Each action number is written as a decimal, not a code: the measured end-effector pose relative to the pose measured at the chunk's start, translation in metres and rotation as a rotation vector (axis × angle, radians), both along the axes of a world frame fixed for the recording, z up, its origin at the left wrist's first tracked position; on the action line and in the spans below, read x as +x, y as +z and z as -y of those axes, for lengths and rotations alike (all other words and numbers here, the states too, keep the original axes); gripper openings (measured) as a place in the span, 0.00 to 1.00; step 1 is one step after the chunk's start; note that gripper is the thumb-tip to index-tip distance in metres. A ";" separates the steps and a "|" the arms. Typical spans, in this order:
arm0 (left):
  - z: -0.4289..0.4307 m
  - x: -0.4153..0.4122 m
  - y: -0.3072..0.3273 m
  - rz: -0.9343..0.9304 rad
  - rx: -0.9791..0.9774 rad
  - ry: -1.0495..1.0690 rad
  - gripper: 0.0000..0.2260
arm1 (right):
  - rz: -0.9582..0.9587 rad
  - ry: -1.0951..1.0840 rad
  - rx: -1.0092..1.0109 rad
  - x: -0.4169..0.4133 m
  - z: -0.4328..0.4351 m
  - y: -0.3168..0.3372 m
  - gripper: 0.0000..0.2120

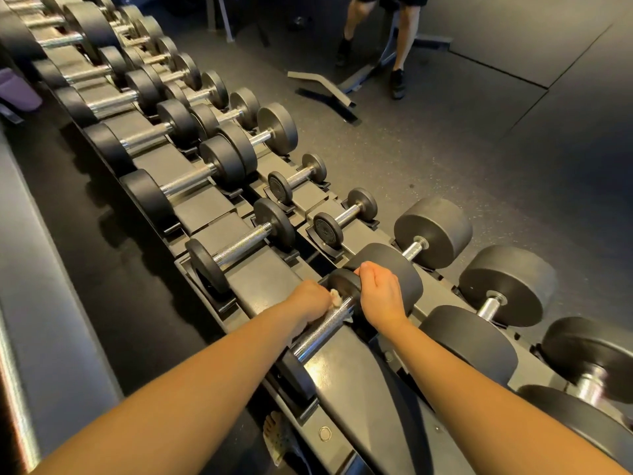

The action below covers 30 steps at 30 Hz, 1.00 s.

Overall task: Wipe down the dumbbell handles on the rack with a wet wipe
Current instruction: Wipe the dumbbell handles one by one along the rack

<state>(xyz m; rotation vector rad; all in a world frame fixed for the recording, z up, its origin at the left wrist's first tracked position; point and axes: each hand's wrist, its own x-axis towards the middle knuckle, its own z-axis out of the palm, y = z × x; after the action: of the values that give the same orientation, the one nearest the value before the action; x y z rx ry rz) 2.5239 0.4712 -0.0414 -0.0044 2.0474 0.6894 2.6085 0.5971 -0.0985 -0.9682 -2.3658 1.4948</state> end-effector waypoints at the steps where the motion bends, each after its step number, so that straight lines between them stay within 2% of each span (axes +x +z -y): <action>1: -0.001 -0.001 0.000 0.102 0.019 0.046 0.10 | 0.004 0.001 0.002 0.000 0.000 0.001 0.19; 2: 0.002 -0.001 0.005 0.208 0.033 0.056 0.10 | 0.007 0.003 0.004 0.001 0.000 0.001 0.19; 4: 0.013 -0.005 0.014 0.333 -0.009 -0.056 0.11 | 0.007 0.007 0.005 0.002 0.000 0.002 0.19; 7: 0.028 -0.015 0.022 0.252 -0.208 -0.401 0.11 | 0.014 0.018 0.002 0.002 0.000 0.002 0.19; 9: 0.023 -0.017 0.024 0.065 -0.290 -0.590 0.08 | 0.025 0.021 0.012 0.001 0.000 0.002 0.19; 10: 0.018 -0.016 0.024 -0.052 -0.267 -0.589 0.06 | 0.027 0.020 0.017 0.000 0.000 0.002 0.19; 12: 0.006 -0.007 0.014 -0.228 -0.113 -0.392 0.07 | 0.022 0.015 0.012 0.000 0.000 0.003 0.19; 15: -0.006 0.012 0.002 -0.267 0.089 -0.079 0.07 | 0.006 -0.007 -0.018 0.002 0.001 0.009 0.20; 17: -0.004 0.010 0.003 -0.199 0.051 -0.134 0.07 | 0.005 -0.006 -0.020 0.003 0.002 0.011 0.20; 21: 0.024 -0.013 0.018 -0.004 -0.269 -0.577 0.09 | 0.036 -0.001 0.020 0.001 0.002 0.009 0.19; 23: 0.032 -0.016 0.022 0.053 -0.313 -0.606 0.09 | 0.041 -0.008 0.020 0.001 0.003 0.008 0.19; 25: 0.026 -0.013 0.018 0.011 -0.243 -0.497 0.09 | 0.040 -0.017 0.024 0.001 0.003 0.007 0.19; 28: 0.006 0.000 0.003 -0.116 0.004 -0.103 0.08 | 0.044 -0.019 0.046 0.002 0.003 0.009 0.19; 30: 0.000 0.013 0.001 -0.201 0.087 -0.020 0.08 | 0.043 -0.021 0.056 0.002 0.004 0.013 0.19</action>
<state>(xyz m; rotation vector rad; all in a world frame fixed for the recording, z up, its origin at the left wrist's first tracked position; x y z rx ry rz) 2.5372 0.4712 -0.0401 0.1409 2.2037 0.7934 2.6109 0.5934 -0.0851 -1.0185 -2.4059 1.4065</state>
